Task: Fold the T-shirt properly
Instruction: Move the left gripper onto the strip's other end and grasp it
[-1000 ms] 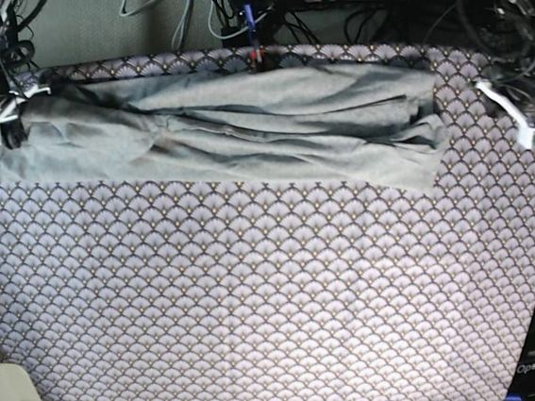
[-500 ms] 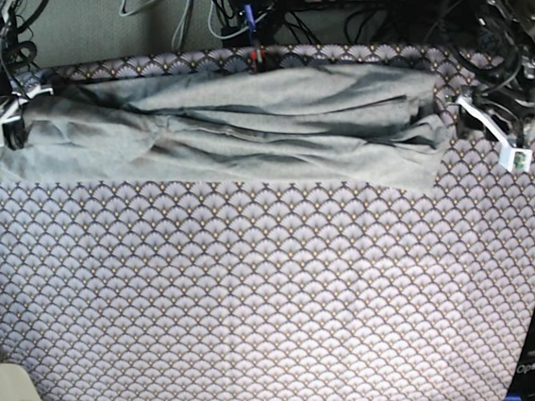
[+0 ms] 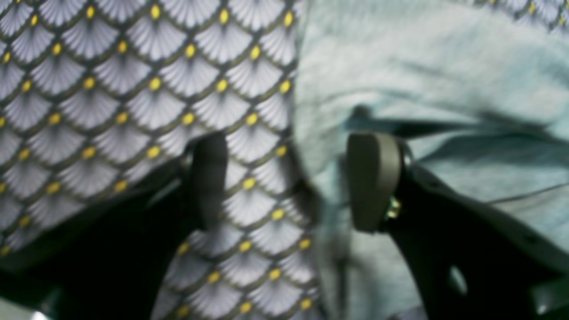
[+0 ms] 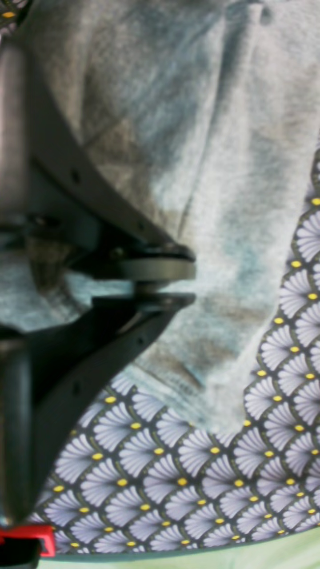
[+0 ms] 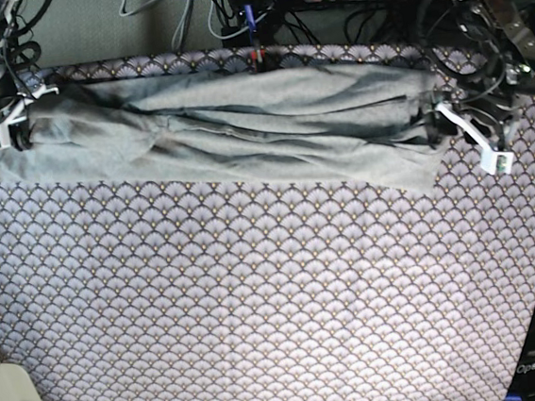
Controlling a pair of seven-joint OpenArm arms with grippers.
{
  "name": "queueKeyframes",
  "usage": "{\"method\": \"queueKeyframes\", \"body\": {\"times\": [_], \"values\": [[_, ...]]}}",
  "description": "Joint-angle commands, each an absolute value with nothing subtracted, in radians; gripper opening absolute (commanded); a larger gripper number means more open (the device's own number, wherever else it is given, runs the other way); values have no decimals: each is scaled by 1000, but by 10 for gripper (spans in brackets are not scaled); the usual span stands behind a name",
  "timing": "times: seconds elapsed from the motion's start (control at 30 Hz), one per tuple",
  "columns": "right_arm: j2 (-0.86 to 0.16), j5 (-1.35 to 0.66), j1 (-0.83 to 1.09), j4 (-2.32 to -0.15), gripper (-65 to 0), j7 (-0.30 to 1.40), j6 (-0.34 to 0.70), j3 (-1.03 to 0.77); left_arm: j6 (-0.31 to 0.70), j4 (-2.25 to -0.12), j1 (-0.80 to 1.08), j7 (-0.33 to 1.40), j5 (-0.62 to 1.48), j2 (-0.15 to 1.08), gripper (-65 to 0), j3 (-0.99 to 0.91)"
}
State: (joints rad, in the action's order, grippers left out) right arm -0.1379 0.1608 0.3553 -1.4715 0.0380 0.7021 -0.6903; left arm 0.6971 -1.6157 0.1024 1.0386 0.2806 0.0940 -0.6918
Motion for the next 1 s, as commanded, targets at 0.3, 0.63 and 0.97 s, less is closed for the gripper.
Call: {"method": "queueKeyframes", "body": {"times": [0.3,0.63,0.97], "values": [[-154,148,352,-1488,-620,13,698,-691,698,-1581,71,1015,292,82,-233,-693],[-154,148,351,-1488,-620,13,698,-691,698,-1569,65,1015,292,81,-234,-693],[-154,148,351,-1488,-620,13,698,-679,698,-1555,64,1013,292,68,-409,-628]]}}
